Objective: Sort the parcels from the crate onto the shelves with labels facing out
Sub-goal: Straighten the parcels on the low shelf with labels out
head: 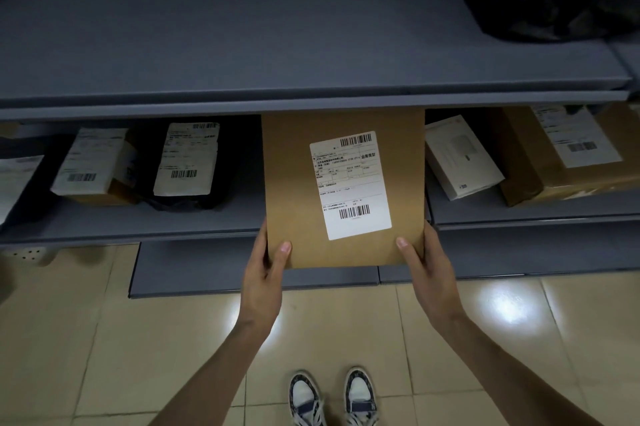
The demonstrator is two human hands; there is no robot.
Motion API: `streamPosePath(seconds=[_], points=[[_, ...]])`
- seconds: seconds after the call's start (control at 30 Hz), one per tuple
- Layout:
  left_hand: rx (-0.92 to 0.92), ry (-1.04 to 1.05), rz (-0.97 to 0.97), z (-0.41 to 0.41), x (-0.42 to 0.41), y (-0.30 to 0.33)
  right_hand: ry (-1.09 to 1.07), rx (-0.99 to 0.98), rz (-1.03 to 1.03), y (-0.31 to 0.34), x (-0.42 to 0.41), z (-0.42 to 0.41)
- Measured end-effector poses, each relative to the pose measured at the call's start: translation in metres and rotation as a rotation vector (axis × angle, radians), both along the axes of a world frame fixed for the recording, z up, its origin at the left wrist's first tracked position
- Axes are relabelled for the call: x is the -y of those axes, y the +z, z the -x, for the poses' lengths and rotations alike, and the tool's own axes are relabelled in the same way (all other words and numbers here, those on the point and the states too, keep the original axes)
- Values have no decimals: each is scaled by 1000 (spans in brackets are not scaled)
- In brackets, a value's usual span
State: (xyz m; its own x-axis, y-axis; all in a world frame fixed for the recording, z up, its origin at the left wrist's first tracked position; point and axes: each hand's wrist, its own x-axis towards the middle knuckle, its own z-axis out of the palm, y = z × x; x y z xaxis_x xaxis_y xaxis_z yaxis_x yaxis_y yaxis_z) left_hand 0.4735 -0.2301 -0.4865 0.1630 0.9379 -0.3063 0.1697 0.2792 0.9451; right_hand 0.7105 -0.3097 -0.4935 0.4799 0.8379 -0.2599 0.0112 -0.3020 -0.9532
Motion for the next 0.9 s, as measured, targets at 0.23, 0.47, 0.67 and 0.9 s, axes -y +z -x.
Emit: streamPosePath(seconds=[0.23,0.47,0.67,0.9], points=[[-19,-29,10,4,0,-3,27,-1,-2,3,0,0],[-43,-26,23,5,0,-2,31,53,32,6,-2,-1],[-64,7,-1,-4,-22,10,0,91,70,15,-28,-5],[-200,83,25,4,-64,13,20,216,190,25,-78,4]])
